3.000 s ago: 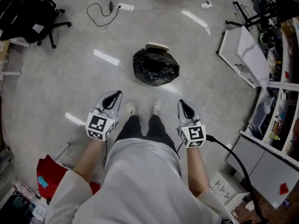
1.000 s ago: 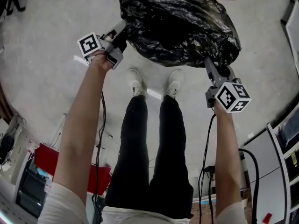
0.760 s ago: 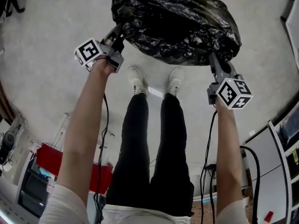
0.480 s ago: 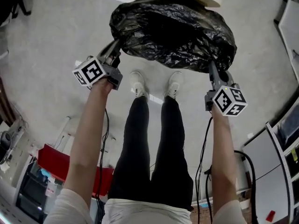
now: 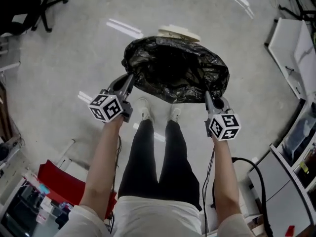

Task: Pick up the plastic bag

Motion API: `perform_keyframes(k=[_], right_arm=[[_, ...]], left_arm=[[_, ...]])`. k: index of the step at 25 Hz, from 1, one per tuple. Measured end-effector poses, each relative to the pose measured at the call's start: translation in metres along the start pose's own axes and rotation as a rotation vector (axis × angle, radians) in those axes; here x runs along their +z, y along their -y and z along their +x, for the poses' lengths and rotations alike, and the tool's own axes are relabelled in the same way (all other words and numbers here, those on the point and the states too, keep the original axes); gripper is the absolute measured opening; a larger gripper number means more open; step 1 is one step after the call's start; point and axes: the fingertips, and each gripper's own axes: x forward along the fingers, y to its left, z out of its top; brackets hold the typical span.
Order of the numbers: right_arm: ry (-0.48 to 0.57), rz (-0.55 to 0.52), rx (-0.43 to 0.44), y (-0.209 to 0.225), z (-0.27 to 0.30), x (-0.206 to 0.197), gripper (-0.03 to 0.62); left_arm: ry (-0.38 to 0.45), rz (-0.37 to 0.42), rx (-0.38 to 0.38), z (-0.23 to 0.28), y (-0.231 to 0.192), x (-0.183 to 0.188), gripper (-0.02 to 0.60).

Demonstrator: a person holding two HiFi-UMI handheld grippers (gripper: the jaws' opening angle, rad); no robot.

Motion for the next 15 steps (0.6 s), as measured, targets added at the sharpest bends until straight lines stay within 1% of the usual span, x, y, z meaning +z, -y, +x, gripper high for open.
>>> perform_keyframes(k=[3, 5, 8, 11, 13, 15], right_arm=[[0.013, -0.013, 0.006, -0.014, -0.036, 0.024, 0.005], [0.014, -0.022, 0.018, -0.024, -0.061, 0.038, 0.005], [0.008, -0.039, 0.036, -0.04, -0.1, 0.056, 0.005], [0.012, -0.095, 0.056, -0.055, -0.13, 0.071, 0.005], [0.01, -0.136, 0.069, -0.066, -0.148, 0.077, 0.005], [0.007, -0.164, 0.074, -0.076, -0.169, 0.081, 0.005]], left_arm=[[0.01, 0.016, 0.01, -0.033, 0.035, 0.017, 0.008], [0.01, 0.045, 0.023, -0.058, 0.06, 0.029, 0.008], [-0.007, 0.124, 0.039, -0.092, 0.098, 0.043, 0.008], [-0.035, 0.225, 0.053, -0.114, 0.13, 0.054, 0.008], [-0.051, 0.266, 0.053, -0.128, 0.149, 0.057, 0.008], [-0.061, 0.288, 0.052, -0.145, 0.168, 0.058, 0.008]])
